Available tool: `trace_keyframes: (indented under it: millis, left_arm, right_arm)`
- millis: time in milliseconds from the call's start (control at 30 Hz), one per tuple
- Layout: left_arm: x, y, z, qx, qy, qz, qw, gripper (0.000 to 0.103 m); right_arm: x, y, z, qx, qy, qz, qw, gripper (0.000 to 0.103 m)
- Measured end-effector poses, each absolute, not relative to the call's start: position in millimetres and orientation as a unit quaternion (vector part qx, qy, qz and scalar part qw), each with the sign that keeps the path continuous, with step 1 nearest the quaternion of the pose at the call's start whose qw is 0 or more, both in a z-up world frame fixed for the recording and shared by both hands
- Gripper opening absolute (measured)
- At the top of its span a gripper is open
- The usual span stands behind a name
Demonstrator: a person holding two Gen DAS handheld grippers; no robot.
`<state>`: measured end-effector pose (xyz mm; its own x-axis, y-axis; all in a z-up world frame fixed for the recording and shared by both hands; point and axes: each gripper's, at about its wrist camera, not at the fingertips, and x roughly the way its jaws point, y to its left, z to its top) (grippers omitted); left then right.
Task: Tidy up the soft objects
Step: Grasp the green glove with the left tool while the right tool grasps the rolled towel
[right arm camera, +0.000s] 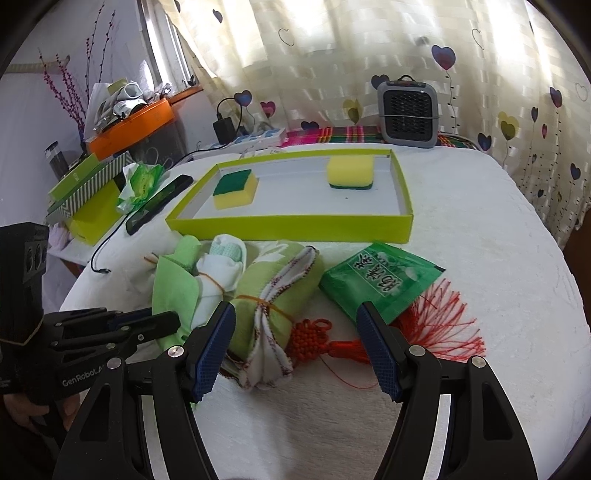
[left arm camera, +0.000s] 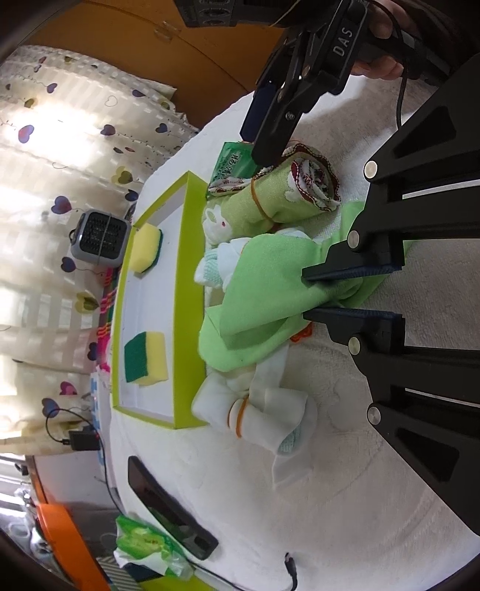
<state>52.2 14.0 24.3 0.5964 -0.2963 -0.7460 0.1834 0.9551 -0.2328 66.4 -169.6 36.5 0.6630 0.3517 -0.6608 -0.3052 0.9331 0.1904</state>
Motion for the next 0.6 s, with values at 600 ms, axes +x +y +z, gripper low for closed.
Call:
trace_keyframes:
  millis: [600]
  left_arm:
    - [48.7, 52.9, 26.0, -0.110, 0.423, -0.121, 0.891, 0.011]
  right_arm:
    - [75.7, -133.6, 32.9, 0.012, 0.386, 0.208, 0.899, 0.068]
